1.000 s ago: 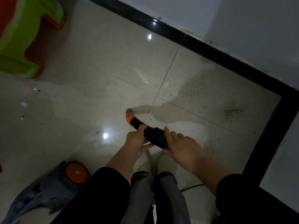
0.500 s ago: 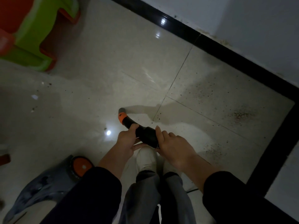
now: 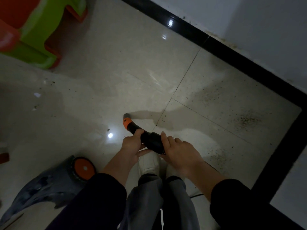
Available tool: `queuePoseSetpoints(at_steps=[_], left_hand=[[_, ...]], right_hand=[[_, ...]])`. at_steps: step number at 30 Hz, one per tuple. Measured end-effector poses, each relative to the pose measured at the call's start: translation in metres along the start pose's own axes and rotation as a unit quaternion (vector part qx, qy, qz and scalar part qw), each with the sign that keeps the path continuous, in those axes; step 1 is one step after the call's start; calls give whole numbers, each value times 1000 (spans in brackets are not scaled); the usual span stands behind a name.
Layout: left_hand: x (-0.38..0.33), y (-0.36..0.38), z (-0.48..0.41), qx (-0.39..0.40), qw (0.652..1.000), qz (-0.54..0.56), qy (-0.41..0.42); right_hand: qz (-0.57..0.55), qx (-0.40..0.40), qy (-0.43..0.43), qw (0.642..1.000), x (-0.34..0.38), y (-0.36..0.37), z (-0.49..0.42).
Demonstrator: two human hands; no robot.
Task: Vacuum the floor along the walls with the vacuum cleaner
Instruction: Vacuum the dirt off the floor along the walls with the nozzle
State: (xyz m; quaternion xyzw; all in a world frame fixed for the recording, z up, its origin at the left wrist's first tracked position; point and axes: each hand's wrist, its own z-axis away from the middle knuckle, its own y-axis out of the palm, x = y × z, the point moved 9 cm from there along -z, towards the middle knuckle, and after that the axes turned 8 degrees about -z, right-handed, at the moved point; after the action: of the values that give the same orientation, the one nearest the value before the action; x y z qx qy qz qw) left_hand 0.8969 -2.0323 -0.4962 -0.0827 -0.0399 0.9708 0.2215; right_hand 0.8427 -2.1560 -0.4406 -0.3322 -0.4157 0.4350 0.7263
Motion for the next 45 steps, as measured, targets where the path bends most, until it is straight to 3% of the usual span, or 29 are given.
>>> queuePoseSetpoints(at_steps=[7,10,17,45], left_hand=[[16,22,6,9,1000,0,-11],[24,31,9,11,1000,2,-17],[25,56,14,25,999,-18,-14],[31,129,27,58,996,-63,-19]], right_hand=[[-38,30,-16,999,-11,-1,23],[9,36,-13,999,-20,-1,33],[33,-26,-6,999,-43,-7,46],[58,-65,38,996,-99,-30,87]])
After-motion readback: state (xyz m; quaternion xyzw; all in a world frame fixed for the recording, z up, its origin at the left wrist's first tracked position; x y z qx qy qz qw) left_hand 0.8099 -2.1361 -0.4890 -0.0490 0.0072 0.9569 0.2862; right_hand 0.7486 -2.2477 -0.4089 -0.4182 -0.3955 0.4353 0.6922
